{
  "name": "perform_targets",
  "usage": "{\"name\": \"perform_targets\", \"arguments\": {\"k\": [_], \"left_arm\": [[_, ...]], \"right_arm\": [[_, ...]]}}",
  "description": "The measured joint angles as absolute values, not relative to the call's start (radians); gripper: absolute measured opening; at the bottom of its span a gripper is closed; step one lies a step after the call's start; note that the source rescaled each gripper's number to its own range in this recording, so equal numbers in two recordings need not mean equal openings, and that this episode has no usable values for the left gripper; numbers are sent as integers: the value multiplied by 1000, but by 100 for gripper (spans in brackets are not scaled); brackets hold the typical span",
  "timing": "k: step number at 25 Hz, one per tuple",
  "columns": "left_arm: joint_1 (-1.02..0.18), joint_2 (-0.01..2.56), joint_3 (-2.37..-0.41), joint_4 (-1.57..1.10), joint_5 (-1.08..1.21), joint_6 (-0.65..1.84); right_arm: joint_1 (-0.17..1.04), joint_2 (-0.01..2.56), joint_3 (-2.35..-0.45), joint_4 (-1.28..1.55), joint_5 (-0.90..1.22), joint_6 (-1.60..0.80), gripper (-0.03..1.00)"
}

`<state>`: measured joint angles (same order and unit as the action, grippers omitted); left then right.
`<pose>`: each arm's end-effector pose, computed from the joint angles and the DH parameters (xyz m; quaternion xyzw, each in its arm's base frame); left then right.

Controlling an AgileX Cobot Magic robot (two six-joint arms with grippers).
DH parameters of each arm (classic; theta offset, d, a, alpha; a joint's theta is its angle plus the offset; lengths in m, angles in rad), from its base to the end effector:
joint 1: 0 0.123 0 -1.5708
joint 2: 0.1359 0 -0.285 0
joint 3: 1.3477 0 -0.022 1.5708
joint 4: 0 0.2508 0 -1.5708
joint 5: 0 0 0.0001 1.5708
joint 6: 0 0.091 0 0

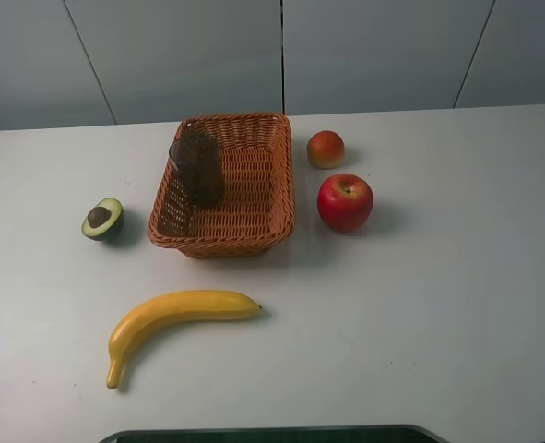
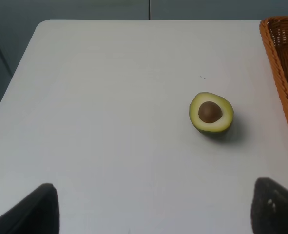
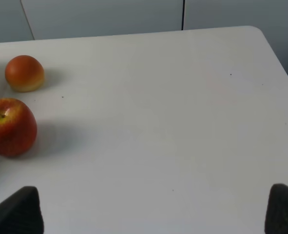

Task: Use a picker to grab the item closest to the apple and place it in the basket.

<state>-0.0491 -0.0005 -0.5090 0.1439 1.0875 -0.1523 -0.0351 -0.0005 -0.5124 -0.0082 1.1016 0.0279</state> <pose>-0.0070 0.0119 0.2783 -0.0482 0.8541 0.0199 0.5174 -0.0081 -0.0004 0.2774 0.0274 0.8600 -0.0059 0.5095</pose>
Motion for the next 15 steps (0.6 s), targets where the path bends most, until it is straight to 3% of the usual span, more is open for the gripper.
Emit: {"name": "perform_targets", "arguments": {"k": [15], "left_arm": [[-49,-1,-509,144,1087,-150]], "right_arm": [[-35,-1,-512,-8,1102,28,98]]}}
